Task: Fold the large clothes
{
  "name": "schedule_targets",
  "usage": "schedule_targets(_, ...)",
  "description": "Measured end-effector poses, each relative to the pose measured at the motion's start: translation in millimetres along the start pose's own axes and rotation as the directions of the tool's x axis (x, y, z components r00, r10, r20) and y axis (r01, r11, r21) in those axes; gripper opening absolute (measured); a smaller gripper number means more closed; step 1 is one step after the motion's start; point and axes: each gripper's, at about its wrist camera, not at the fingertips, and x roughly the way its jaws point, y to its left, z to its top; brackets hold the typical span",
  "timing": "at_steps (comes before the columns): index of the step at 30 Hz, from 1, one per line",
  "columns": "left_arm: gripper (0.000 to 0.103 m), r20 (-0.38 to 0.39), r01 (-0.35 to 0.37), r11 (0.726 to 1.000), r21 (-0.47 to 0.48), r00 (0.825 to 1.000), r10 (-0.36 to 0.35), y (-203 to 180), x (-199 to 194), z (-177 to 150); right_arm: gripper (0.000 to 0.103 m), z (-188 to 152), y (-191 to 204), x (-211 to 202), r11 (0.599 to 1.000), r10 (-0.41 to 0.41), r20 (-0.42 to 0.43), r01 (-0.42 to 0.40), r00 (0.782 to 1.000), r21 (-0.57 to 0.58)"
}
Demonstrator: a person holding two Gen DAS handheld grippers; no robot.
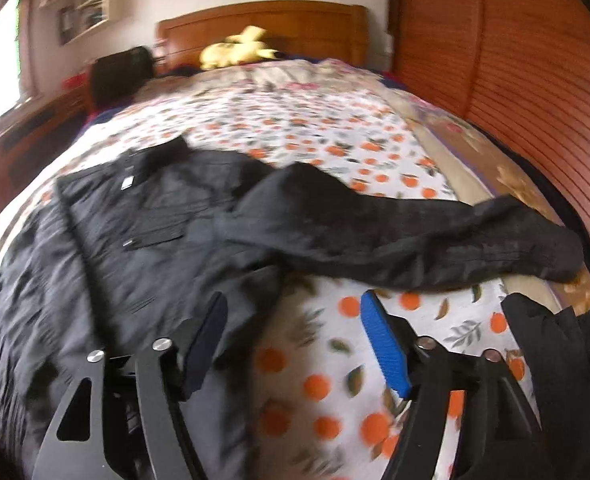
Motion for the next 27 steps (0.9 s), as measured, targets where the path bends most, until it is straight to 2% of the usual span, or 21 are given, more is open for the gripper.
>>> schedule_targets(8, 0.101, -0.008, 0.001, 1.0, -0.003, 1.0, -0.001, 2, 2, 0, 0.068, 16, -42, 44, 0.985, -0.054, -0.063, 0.064, 0.997, 0.162)
schedule_targets(14, 0.101, -0.009, 0.001, 1.0, -0.002, 1.0, -0.001, 2, 3, -1, 0.068, 18, -67, 65, 0.954, -0.033, -0.101, 0.062, 0.994, 0.293)
schedule_targets(23, 0.101, -0.01, 0.001, 1.0, -0.003, 1.0, -0.002, 2, 3, -1, 0.067, 18, -84, 87, 0.901, -0.032, -0.168, 0.101, 0.985, 0.422)
schedule_targets(24, 0.101, -0.009, 0.001, 1.0, -0.003, 1.0, -0.001, 2, 3, -1, 0.065, 19, -84, 88, 0.898, -0.037, -0.173, 0.109, 0.984, 0.426)
schedule_targets(26, 0.101, -0.008, 0.001, 1.0, -0.003, 1.0, -0.001, 2, 3, 0, 0.043, 20, -84, 91, 0.902, -0.06, -0.186, 0.133, 0.981, 0.411)
schedule_targets(27, 0.101, -0.008, 0.001, 1.0, -0.003, 1.0, -0.001, 2, 3, 0, 0.025, 20, -84, 92, 0.905, -0.046, -0.186, 0.12, 0.981, 0.409)
